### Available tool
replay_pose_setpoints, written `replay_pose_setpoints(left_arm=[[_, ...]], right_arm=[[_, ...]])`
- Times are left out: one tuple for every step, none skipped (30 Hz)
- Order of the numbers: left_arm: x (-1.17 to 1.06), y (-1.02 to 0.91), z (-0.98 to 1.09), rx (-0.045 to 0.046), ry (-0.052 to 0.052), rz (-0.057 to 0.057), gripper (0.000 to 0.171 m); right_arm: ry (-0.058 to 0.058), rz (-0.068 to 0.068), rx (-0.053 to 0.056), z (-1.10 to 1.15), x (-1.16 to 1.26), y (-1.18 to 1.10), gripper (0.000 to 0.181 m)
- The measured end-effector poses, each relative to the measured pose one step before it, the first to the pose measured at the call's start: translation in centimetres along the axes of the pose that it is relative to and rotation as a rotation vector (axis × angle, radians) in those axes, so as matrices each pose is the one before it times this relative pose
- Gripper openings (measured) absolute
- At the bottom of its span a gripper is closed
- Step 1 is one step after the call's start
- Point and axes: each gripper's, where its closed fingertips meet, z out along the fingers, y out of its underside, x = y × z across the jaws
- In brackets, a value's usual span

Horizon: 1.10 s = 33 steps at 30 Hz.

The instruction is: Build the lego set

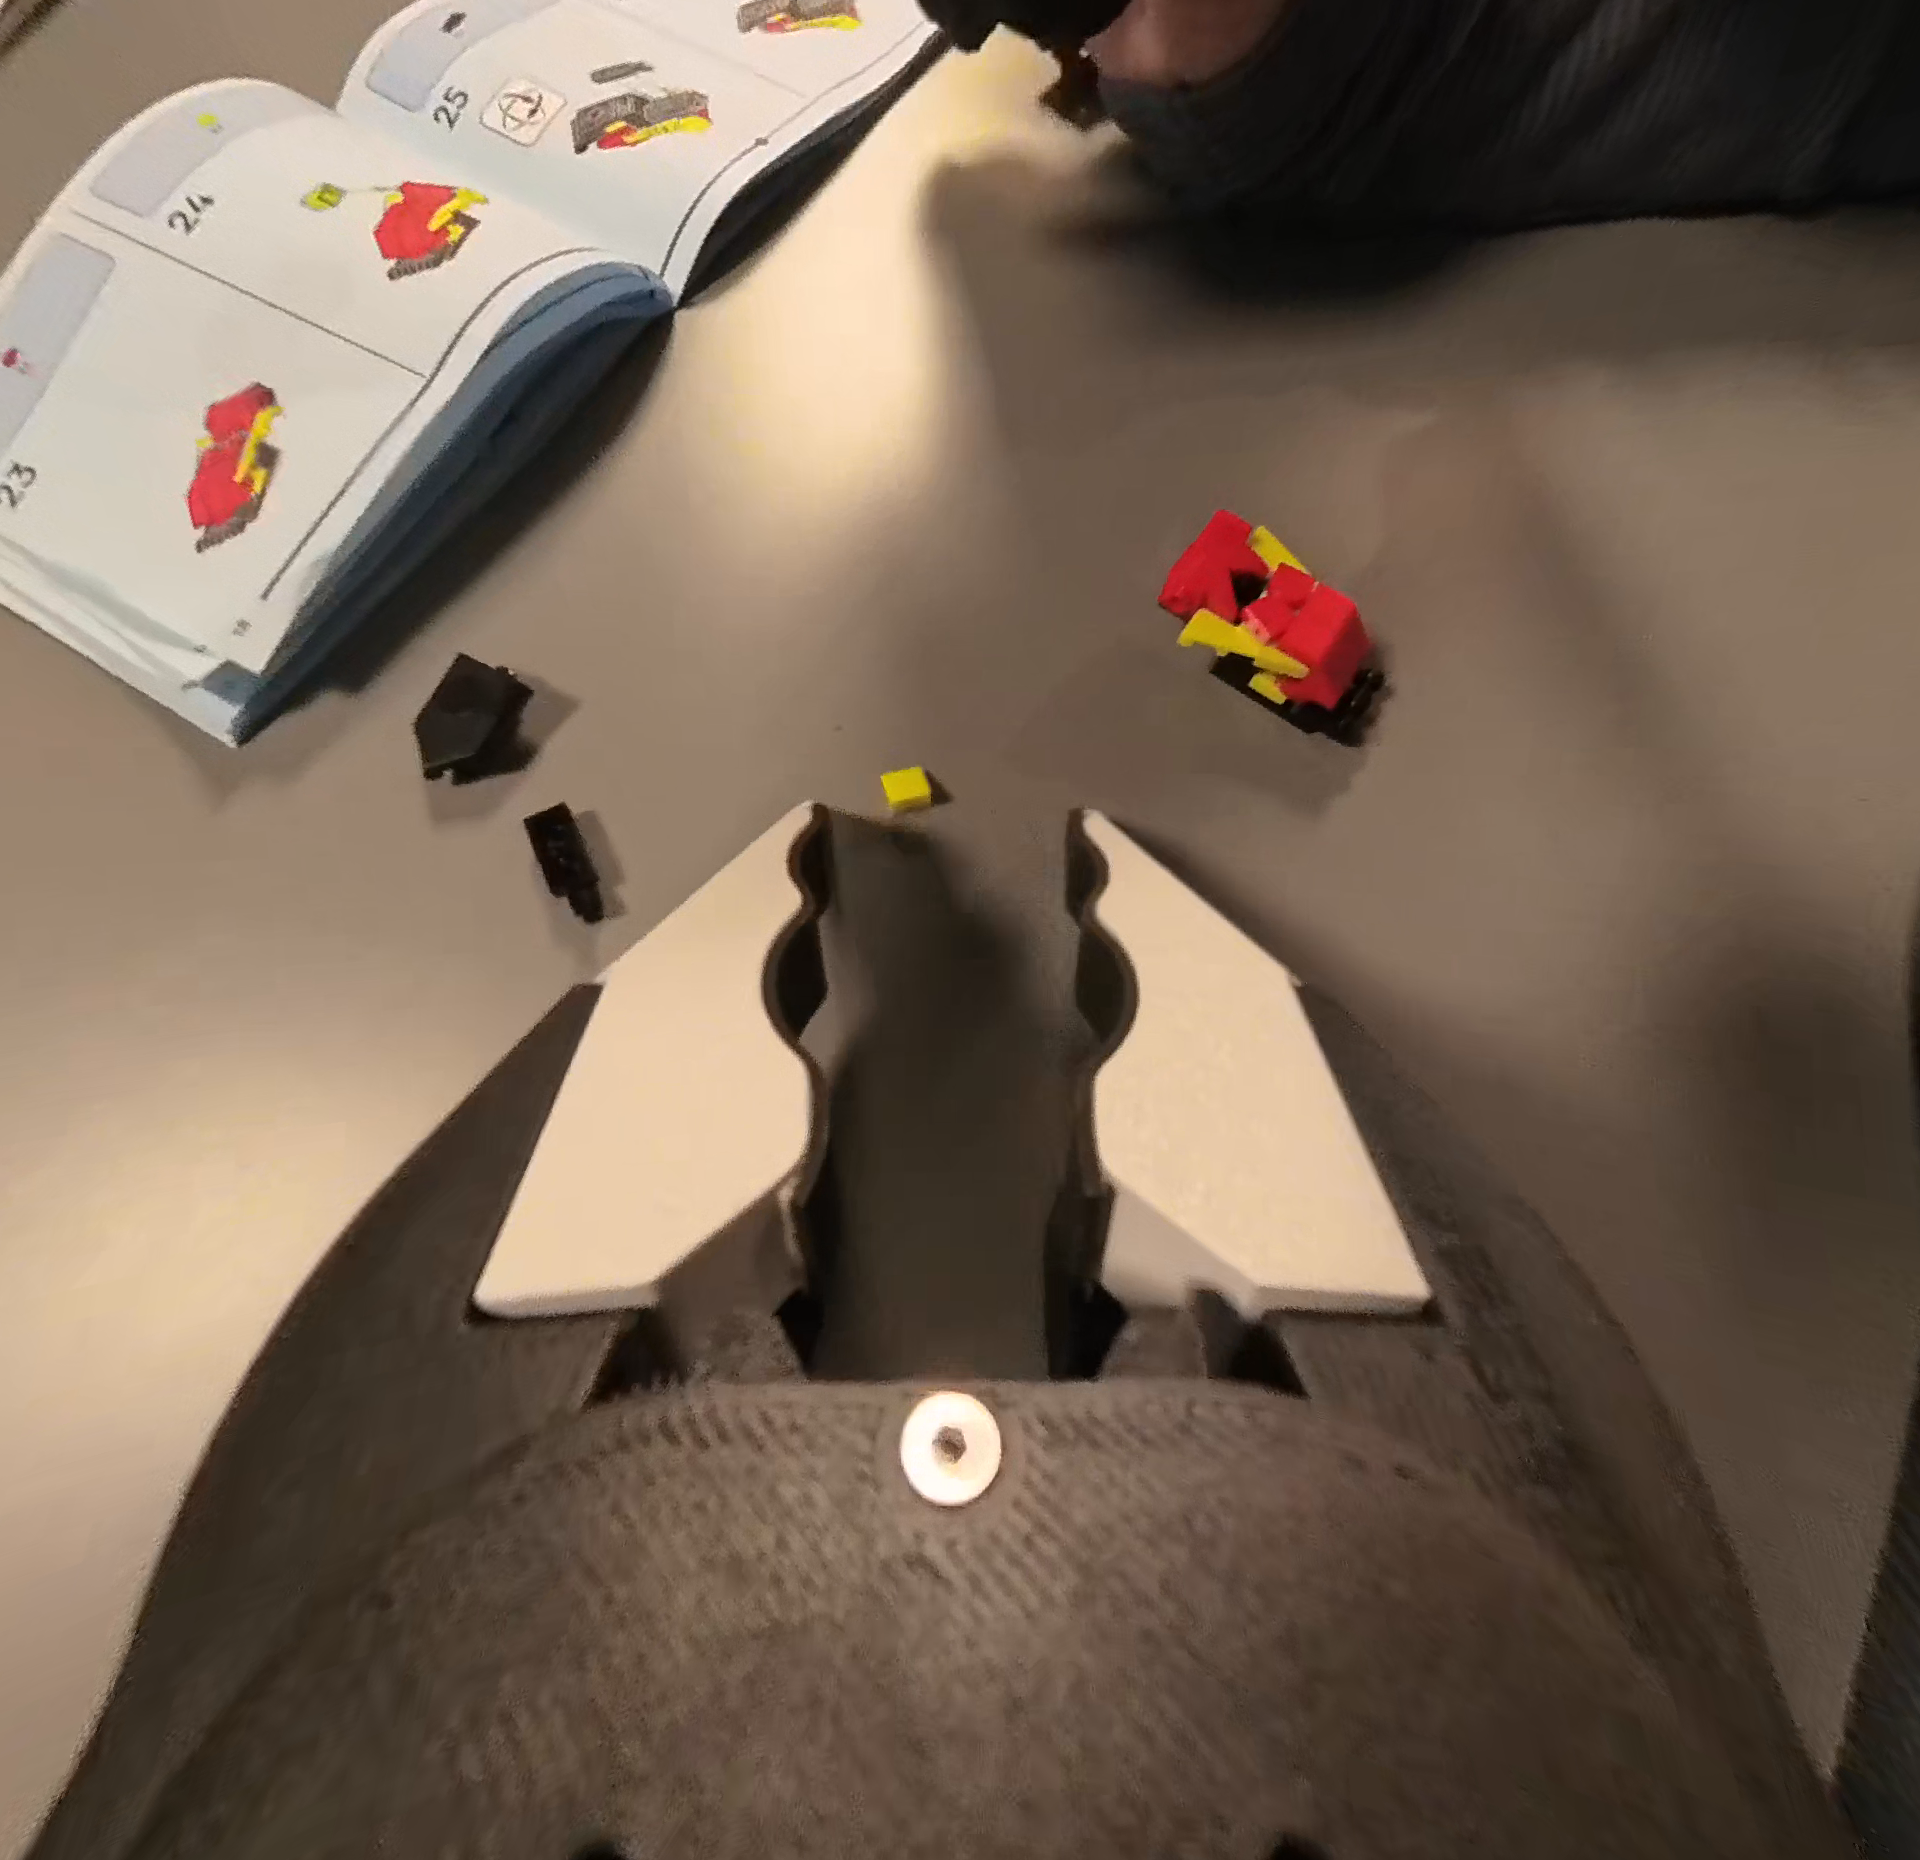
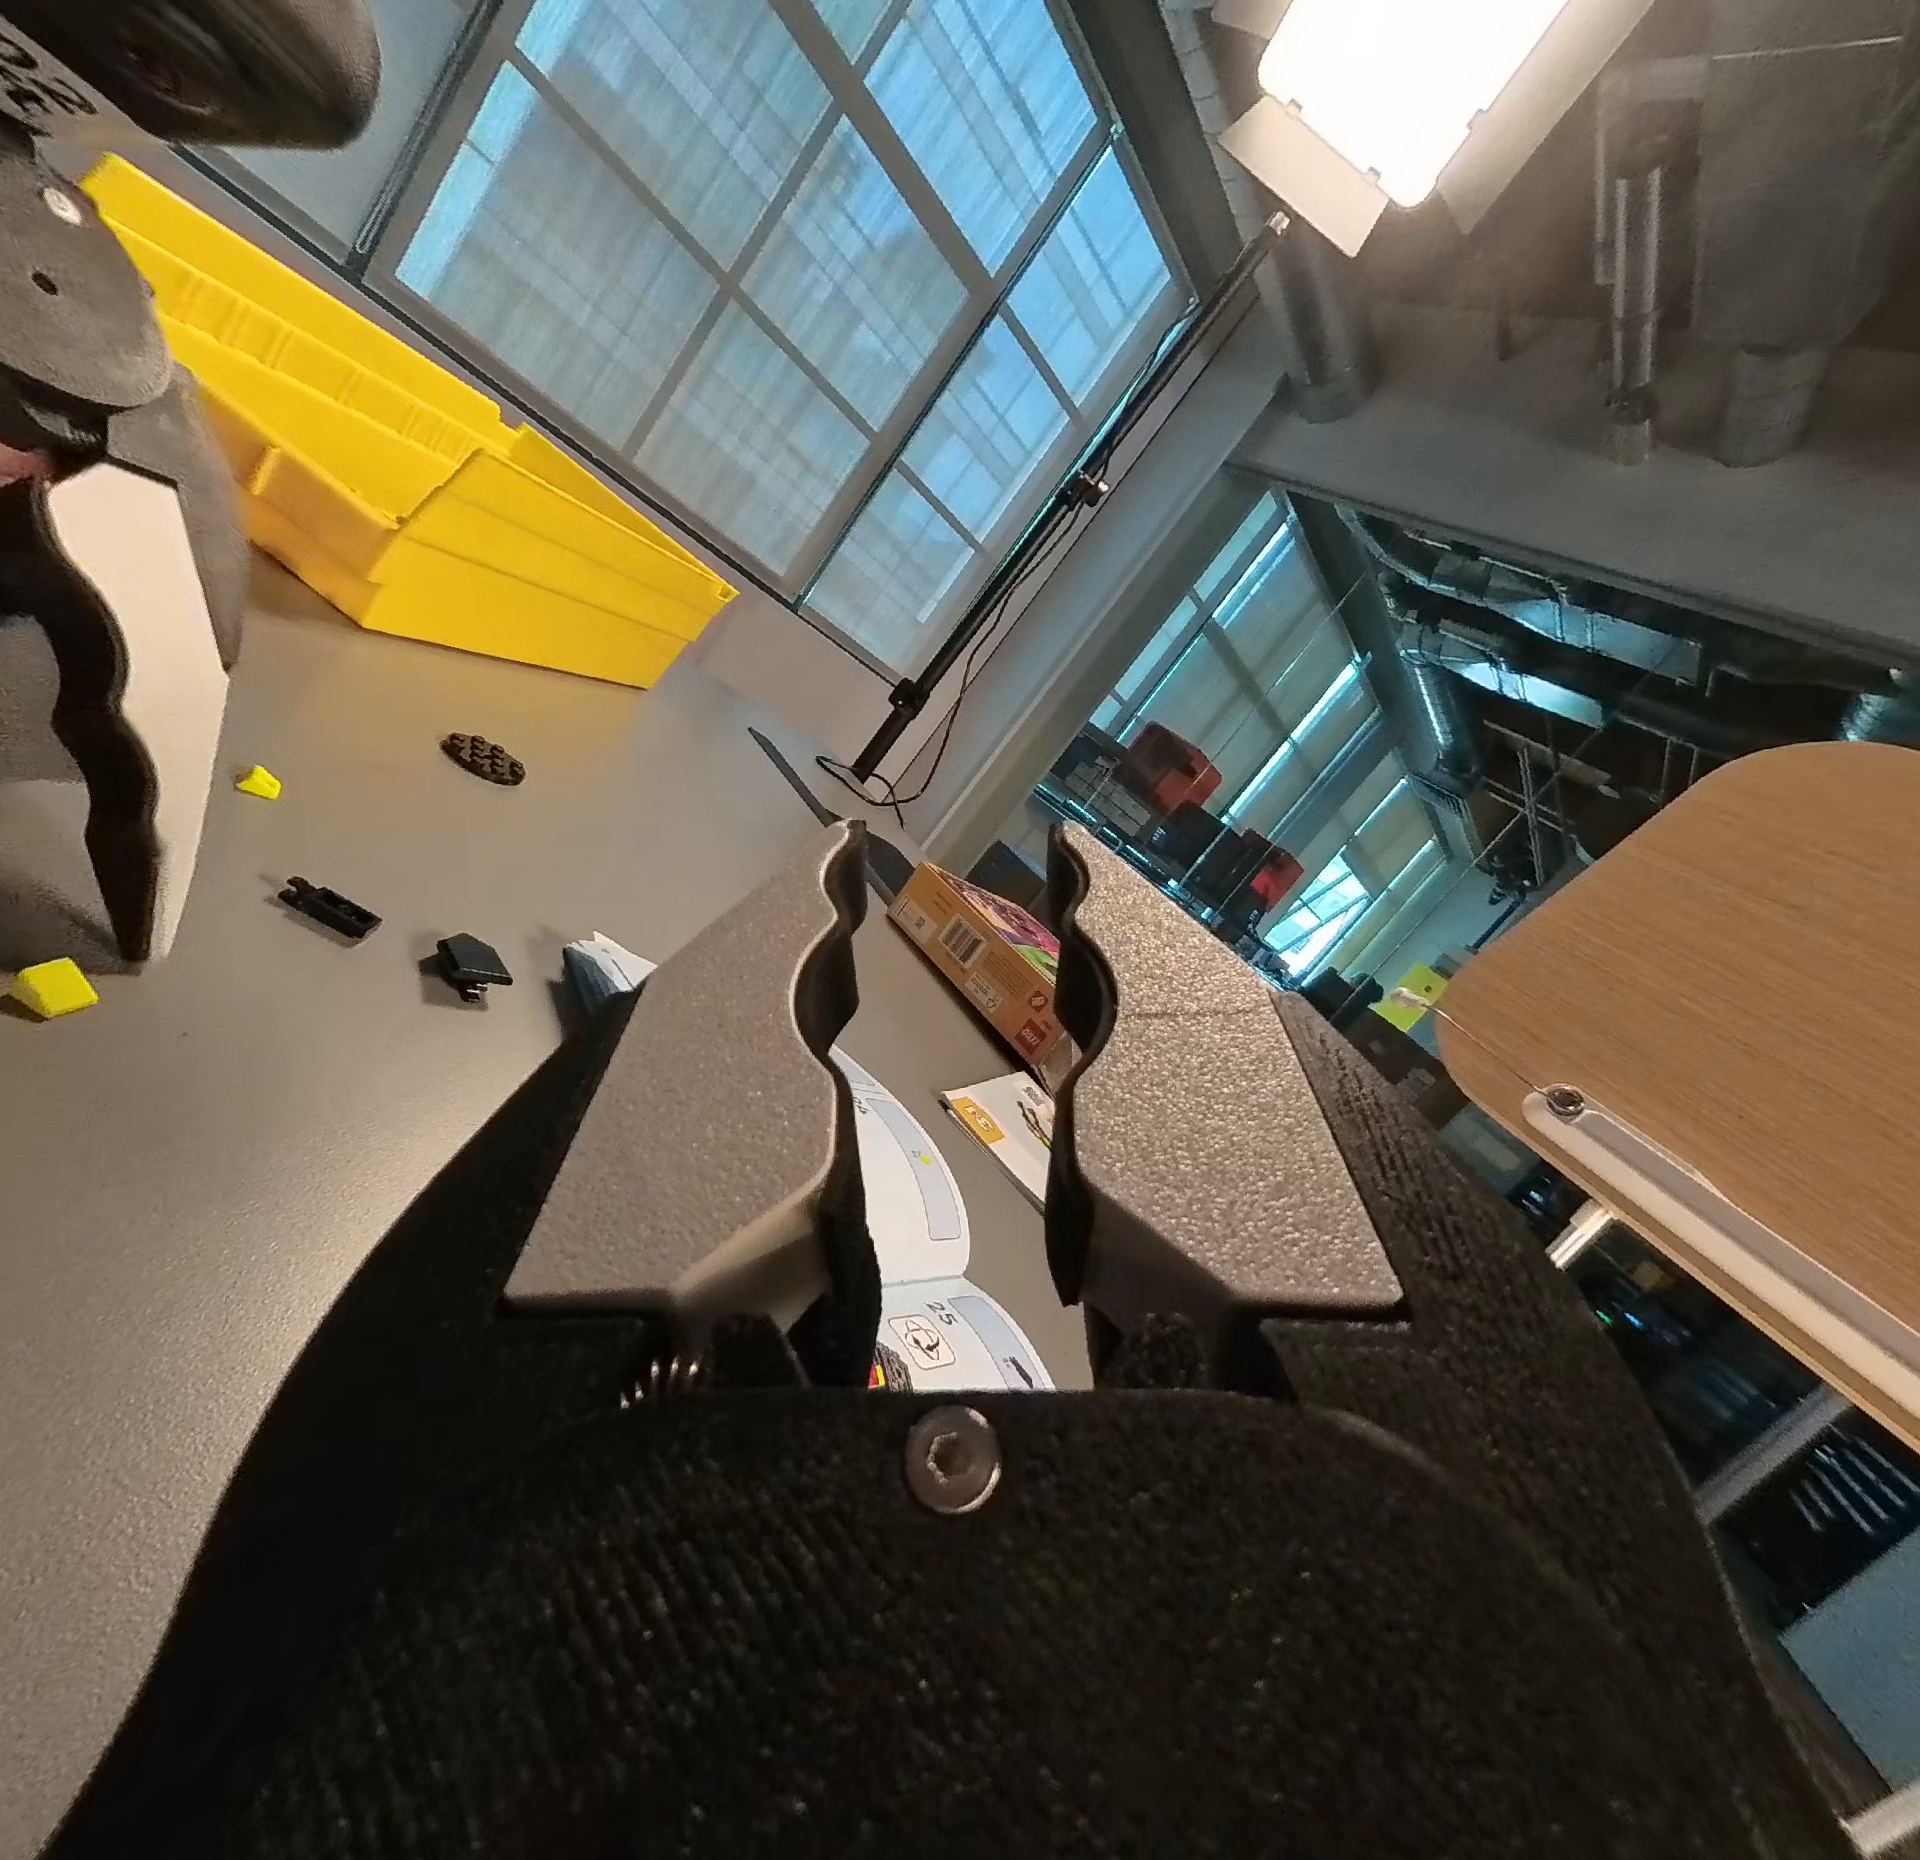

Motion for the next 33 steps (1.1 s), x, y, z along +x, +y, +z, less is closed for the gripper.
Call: replay_pose_setpoints(left_arm=[[0.125, 0.054, -0.121, 0.00226, 0.008, -0.0069, 0.05], [0.153, 0.066, -0.1, 0.00118, 0.0064, 0.0, 0.058], [0.076, -0.001, -0.115, 0.00538, -0.002, 0.006, 0.065], [0.223, -0.238, -0.18, 0.01991, 0.0015, 0.0213, 0.069], [0.438, -0.478, -0.257, 0.03625, 0.0082, 0.0371, 0.07], [0.743, -0.771, -0.253, 0.0518, 0.0222, 0.0445, 0.069], [1.114, -0.996, -0.104, 0.05949, 0.0427, 0.0407, 0.07], [1.058, -0.903, 0.16, 0.04655, 0.0424, 0.0312, 0.07], [0.806, -0.453, 0.455, 0.01239, 0.0347, 0.0246, 0.071], [0.483, -0.001, 0.696, -0.02023, 0.0241, 0.0168, 0.074], [0.271, 0.167, 0.817, -0.03398, 0.0184, 0.0124, 0.077], [0.155, 0.206, 0.807, -0.03816, 0.0149, 0.0127, 0.079], [0.059, 0.234, 0.737, -0.0378, 0.011, 0.0126, 0.08], [-0.046, 0.201, 0.597, -0.03247, 0.0038, 0.0106, 0.08], [-0.074, 0.09, 0.459, -0.02177, 0.0014, 0.0113, 0.08], [0.031, -0.036, 0.322, -0.00989, 0.007, 0.0113, 0.076], [0.018, -0.1, 0.237, -0.00391, 0.0061, 0.0085, 0.071], [-0.09, -0.009, 0.19, -0.00696, 0.0001, 0.0028, 0.066], [-0.021, 0.145, 0.192, -0.01498, 0.0046, -0.0026, 0.062], [0.084, 0.17, 0.16, -0.01541, 0.0119, -0.006, 0.058], [0.045, -0.025, 0.022, 0.00012, 0.0088, -0.0083, 0.054], [-0.08, 0.024, -0.025, 0.00024, -0.0019, -0.0073, 0.054], [-0.16, 0.043, -0.065, 0.00019, -0.0102, -0.0083, 0.054], [-0.197, 0.033, -0.138, 0.00409, -0.0153, -0.0084, 0.054], [-0.249, -0.093, -0.288, 0.01706, -0.02, -0.0107, 0.054], [-0.232, -0.211, -0.482, 0.03028, -0.0175, -0.018, 0.053], [-0.058, -0.321, -0.627, 0.04214, 0.0019, -0.028, 0.053], [0.072, -0.45, -0.751, 0.05255, 0.0212, -0.0394, 0.053], [0.052, -0.522, -0.794, 0.0571, 0.0299, -0.0479, 0.054], [-0.036, -0.524, -0.795, 0.05445, 0.0315, -0.0489, 0.053], [-0.118, -0.488, -0.761, 0.04635, 0.0272, -0.0444, 0.053], [-0.184, -0.487, -0.686, 0.04072, 0.0192, -0.0395, 0.053], [-0.014, -0.456, -0.584, 0.03565, 0.026, -0.0323, 0.053]], right_arm=[[0.0002, -0.0002, -0.0001, -0.008, 0.012, -0.008, 0.032], [-0.0005, -0.0004, 0.0007, -0.014, -0.002, -0.015, 0.032], [0.0, -0.0002, 0.0012, -0.029, -0.002, -0.034, 0.032], [-0.0008, -0.0004, 0.0009, -0.015, -0.02, -0.016, 0.032], [-0.0013, -0.0013, 0.0006, -0.003, -0.032, -0.029, 0.032], [-0.0015, -0.0018, 0.001, -0.001, -0.053, -0.039, 0.032], [-0.0021, -0.002, 0.0009, -0.002, -0.052, -0.032, 0.032], [-0.0024, -0.0021, -0.0002, 0.006, -0.063, -0.004, 0.032], [-0.0011, -0.0016, -0.0007, 0.005, -0.034, 0.002, 0.032], [0.0002, -0.001, 0.0, 0.002, -0.005, -0.012, 0.032], [-0.0005, -0.0004, 0.0004, -0.005, -0.019, -0.021, 0.032], [-0.0015, -0.0004, -0.0008, 0.011, -0.033, 0.019, 0.032], [-0.0011, -0.0007, -0.0009, 0.004, -0.02, 0.009, 0.032], [-0.0003, -0.0004, 0.0004, -0.004, -0.017, -0.021, 0.032], [-0.0003, 0.0002, 0.0007, -0.005, -0.005, -0.013, 0.032], [-0.0014, 0.0007, -0.0008, 0.004, -0.026, 0.014, 0.032], [-0.001, 0.0005, -0.0012, 0.011, -0.019, 0.022, 0.032], [-0.0003, 0.0005, 0.0003, -0.007, -0.006, -0.007, 0.032], [-0.0003, 0.0006, 0.0008, -0.003, -0.016, -0.02, 0.032], [-0.0004, 0.0003, -0.0003, -0.002, -0.008, 0.005, 0.032], [-0.0004, -0.0003, -0.0002, -0.009, -0.018, -0.012, 0.032], [0.0001, -0.0008, 0.001, -0.01, -0.006, -0.032, 0.032], [-0.0004, -0.0012, 0.0016, -0.017, -0.024, -0.041, 0.032], [-0.003, -0.0016, 0.0029, -0.015, -0.073, -0.076, 0.032], [-0.0078, -0.0013, 0.0099, -0.041, -0.151, -0.208, 0.032], [-0.0158, -0.0016, 0.0198, -0.086, -0.311, -0.407, 0.033], [-0.0285, -0.0027, 0.028, -0.109, -0.541, -0.59, 0.035], [-0.0426, -0.0076, 0.0352, -0.11, -0.837, -0.744, 0.038], [-0.0534, -0.0131, 0.0394, -0.078, -1.066, -0.842, 0.041], [-0.0657, -0.0135, 0.0387, -0.035, -1.319, -0.868, 0.045], [-0.0687, -0.0194, 0.0269, 0.033, -1.419, -0.695, 0.05], [-0.0671, -0.0281, 0.0155, 0.101, -1.417, -0.519, 0.053], [-0.0607, -0.0371, 0.0069, 0.155, -1.345, -0.373, 0.055]])
